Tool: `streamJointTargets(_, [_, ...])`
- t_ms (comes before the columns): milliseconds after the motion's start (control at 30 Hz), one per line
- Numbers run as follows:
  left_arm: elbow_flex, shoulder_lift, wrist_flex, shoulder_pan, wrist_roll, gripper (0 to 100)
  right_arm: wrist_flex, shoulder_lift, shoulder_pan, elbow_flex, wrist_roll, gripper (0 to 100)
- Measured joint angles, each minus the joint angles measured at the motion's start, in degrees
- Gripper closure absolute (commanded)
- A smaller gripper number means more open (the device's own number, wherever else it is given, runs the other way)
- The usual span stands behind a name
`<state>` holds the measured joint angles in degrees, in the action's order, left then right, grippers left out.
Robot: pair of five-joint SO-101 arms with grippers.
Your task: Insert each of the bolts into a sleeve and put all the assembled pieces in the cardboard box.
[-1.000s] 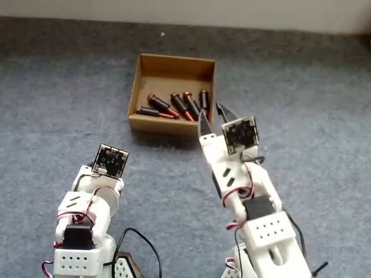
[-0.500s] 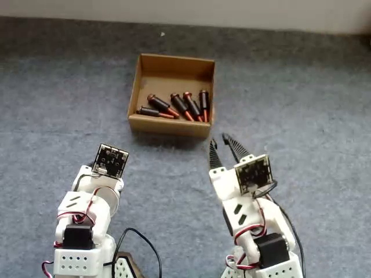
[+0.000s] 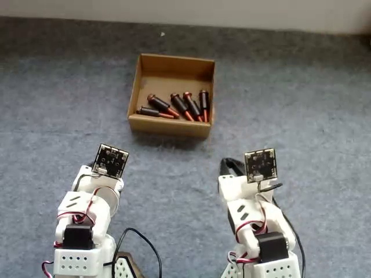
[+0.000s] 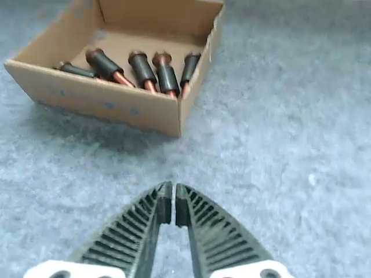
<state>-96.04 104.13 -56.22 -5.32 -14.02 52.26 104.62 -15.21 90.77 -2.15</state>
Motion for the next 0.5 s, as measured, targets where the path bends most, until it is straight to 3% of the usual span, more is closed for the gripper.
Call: streamJointTargets(500, [0.0,0.0,-0.26,0.0,0.0,98,5.8,0.0,1.76,4.92,-0.09,99.2])
